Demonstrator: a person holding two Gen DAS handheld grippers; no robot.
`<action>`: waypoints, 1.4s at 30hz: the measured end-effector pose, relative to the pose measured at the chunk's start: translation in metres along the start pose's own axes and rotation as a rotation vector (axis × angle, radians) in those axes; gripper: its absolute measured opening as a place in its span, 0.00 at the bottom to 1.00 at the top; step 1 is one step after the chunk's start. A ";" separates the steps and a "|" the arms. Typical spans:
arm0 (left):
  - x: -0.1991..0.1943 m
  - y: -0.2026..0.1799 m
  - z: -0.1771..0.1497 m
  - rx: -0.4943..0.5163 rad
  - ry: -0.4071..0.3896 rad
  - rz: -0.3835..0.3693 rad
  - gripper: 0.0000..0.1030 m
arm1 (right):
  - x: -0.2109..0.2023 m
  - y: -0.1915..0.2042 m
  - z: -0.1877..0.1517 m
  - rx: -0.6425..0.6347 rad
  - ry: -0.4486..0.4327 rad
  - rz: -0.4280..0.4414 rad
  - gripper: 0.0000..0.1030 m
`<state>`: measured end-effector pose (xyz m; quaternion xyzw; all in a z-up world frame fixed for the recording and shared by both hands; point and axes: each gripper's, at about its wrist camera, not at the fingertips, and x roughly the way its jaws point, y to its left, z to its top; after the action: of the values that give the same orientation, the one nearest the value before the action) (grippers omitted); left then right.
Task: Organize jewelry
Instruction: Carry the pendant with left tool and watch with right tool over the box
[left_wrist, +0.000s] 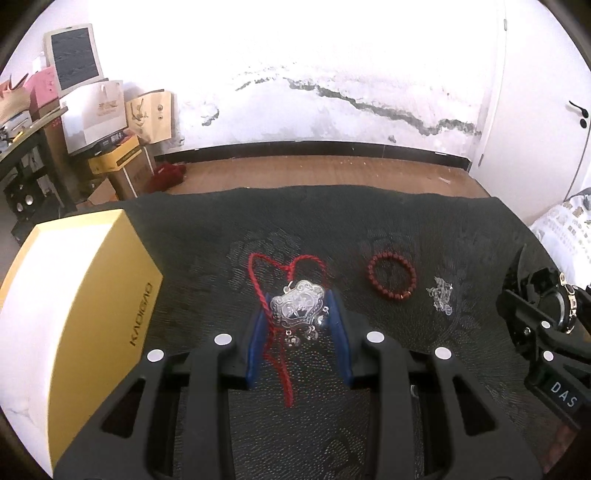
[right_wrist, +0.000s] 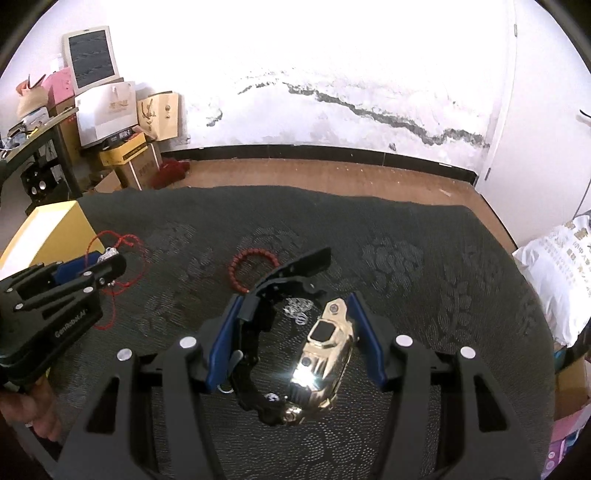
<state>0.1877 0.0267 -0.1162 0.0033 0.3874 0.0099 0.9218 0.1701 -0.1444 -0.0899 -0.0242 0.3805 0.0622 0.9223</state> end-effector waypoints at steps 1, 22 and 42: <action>-0.003 0.002 0.001 -0.001 -0.003 0.001 0.31 | -0.003 0.003 0.001 -0.004 -0.005 0.003 0.56; -0.060 0.061 0.013 -0.055 -0.066 0.042 0.31 | -0.051 0.078 0.026 -0.075 -0.075 0.092 0.56; -0.117 0.176 0.011 -0.195 -0.109 0.126 0.31 | -0.062 0.214 0.057 -0.221 -0.110 0.238 0.56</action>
<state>0.1109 0.2004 -0.0228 -0.0613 0.3332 0.1053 0.9349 0.1383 0.0666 -0.0050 -0.0769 0.3203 0.2138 0.9197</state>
